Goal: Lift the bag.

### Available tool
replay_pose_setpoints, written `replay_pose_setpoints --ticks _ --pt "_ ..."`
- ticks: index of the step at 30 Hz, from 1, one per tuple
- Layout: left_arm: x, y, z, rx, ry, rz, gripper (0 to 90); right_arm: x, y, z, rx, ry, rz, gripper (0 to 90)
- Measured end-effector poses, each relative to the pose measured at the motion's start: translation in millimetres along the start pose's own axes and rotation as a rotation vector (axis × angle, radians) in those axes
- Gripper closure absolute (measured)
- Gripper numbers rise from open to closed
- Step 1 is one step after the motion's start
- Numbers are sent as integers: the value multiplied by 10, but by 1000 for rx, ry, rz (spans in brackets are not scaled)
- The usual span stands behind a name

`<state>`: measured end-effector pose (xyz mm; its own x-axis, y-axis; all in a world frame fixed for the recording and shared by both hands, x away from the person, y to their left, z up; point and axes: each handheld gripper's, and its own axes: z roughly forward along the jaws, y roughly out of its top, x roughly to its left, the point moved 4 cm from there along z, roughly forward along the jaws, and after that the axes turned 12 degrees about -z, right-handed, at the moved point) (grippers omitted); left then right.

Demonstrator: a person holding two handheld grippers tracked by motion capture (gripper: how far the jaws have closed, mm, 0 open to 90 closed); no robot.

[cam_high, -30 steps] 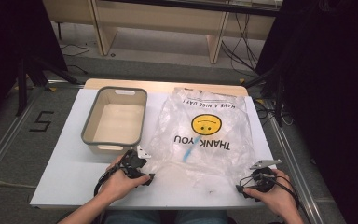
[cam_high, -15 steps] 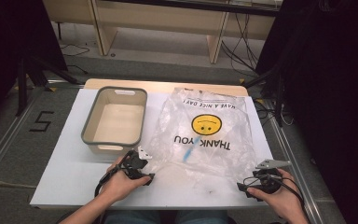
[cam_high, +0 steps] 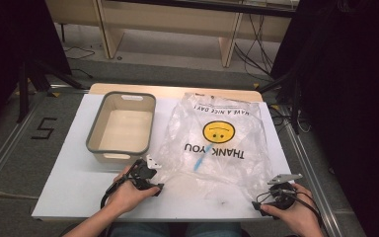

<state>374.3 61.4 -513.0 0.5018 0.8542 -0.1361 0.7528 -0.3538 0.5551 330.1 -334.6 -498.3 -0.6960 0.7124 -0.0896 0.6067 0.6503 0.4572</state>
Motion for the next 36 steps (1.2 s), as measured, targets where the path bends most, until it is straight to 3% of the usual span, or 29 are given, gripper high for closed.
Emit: replay_pose_setpoints --ticks 4,10,18,24,32,36 --pt "-20 0 -10 11 -4 -1 473 5 -31 20 37 -6 -9 199" --pt "-63 0 -20 23 -1 -7 570 -11 -31 -8 51 -33 -10 343" --pt "-74 11 -28 40 -2 -11 713 -8 0 -36 58 -24 -19 658" --pt "-105 5 -24 35 -10 14 833 -9 18 -33 57 -13 -22 820" --pt "-101 -8 -42 19 -55 41 884 -8 30 -32 35 -3 -19 876" --pt "-120 21 -104 -31 -79 55 885 -16 58 -50 -2 -3 -11 880"
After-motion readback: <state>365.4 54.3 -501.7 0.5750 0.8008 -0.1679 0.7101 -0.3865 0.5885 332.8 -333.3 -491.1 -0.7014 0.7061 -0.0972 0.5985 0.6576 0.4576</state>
